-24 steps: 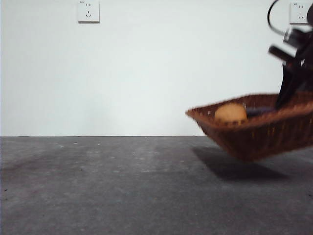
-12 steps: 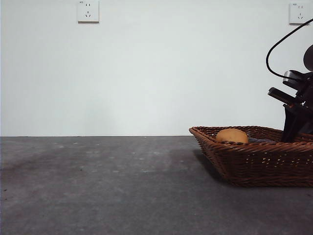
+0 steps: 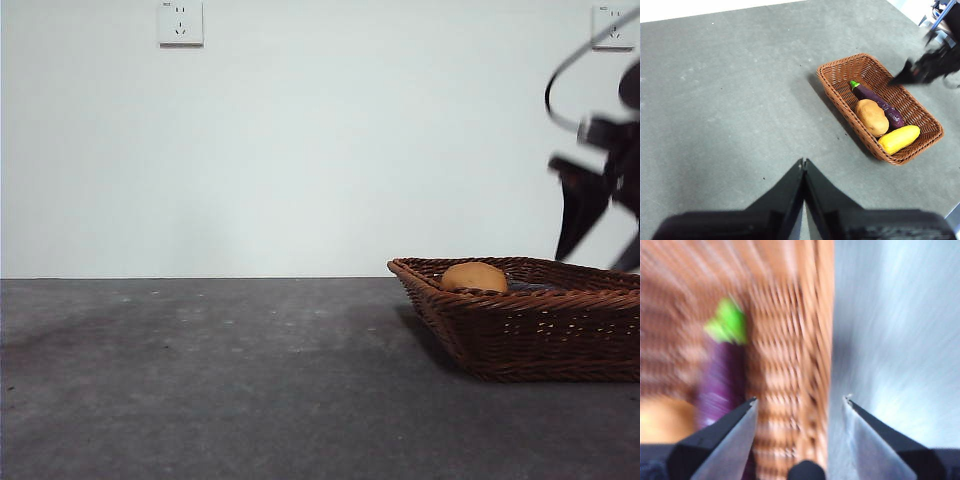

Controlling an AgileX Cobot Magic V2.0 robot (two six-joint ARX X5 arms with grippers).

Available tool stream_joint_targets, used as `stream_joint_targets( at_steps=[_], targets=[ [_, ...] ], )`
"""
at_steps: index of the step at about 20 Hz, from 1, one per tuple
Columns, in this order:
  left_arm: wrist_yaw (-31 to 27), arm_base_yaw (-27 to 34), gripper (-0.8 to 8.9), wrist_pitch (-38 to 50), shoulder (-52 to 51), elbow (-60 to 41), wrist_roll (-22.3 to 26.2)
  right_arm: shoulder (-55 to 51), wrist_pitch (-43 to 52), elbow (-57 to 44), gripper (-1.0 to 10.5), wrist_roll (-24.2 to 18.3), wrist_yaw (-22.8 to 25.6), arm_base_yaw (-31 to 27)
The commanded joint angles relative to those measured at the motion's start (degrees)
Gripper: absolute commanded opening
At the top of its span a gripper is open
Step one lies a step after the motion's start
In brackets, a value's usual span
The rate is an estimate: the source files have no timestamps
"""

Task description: Help me put the vegetables on the table into the basket

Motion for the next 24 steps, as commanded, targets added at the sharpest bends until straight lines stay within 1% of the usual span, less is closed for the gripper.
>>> stream_joint_targets(
  at_steps=[1, 2, 3, 5, 6, 9, 11, 12, 13, 14, 17, 19, 20, 24],
  targets=[
    [0.0, 0.1, -0.08, 0.4, 0.0, -0.1, 0.9, -5.6, -3.8, 3.1, 2.8, 0.1, 0.1, 0.0],
    [0.0, 0.1, -0.07, 0.4, 0.0, -0.1, 1.0, -8.5, -6.9, 4.3, 2.8, -0.5, -0.7, 0.0],
    [0.0, 0.1, -0.08, 0.4, 0.0, -0.1, 1.0, -11.5, -10.8, 5.2, 2.7, -1.0, -2.5, 0.2],
    [0.0, 0.1, -0.07, 0.5, 0.0, -0.1, 1.0, -17.9, -18.0, 6.0, 1.3, -3.3, -7.9, 1.1],
    [0.0, 0.1, -0.07, 0.5, 0.0, -0.1, 0.9, -21.2, -21.4, 6.0, 1.2, -4.2, -8.9, 2.1],
    [0.1, 0.1, -0.07, 0.4, 0.0, -0.1, 0.9, -29.0, -30.5, 6.0, 1.2, -6.4, -8.8, 5.0],
    [0.1, 0.1, -0.07, 0.4, 0.0, -0.1, 0.9, -32.9, -34.6, 6.0, 1.2, -6.6, -8.7, 7.0],
    [0.1, 0.1, -0.07, 0.4, 0.0, -0.1, 0.9, -34.6, -36.2, 6.0, 0.8, -6.8, -8.2, 7.8],
    [0.1, 0.1, -0.07, 0.4, 0.0, -0.1, 0.9, -36.1, -37.9, 6.0, 0.1, -7.5, -7.3, 8.4],
    [0.1, 0.1, -0.07, 0.4, 0.0, -0.1, 0.9, -37.6, -39.9, 6.0, -0.1, -8.3, -6.0, 8.9],
    [0.1, 0.1, -0.07, 0.3, 0.0, -0.1, 0.9, -40.5, -45.4, 6.0, -0.1, -9.5, -1.1, 9.2],
    [0.1, 0.1, -0.07, 0.0, 0.0, -0.1, 0.9, -41.8, -46.4, 5.9, -0.1, -9.5, 2.6, 9.2],
    [0.1, 0.1, -0.07, 0.0, 0.0, -0.1, 0.9, -42.4, -46.4, 5.9, -0.1, -9.4, 3.7, 9.2],
    [0.0, 0.1, -0.04, 0.1, 0.0, -0.1, 0.9, -42.6, -46.4, 5.9, -0.1, -8.1, 4.0, 9.2]
  ],
)
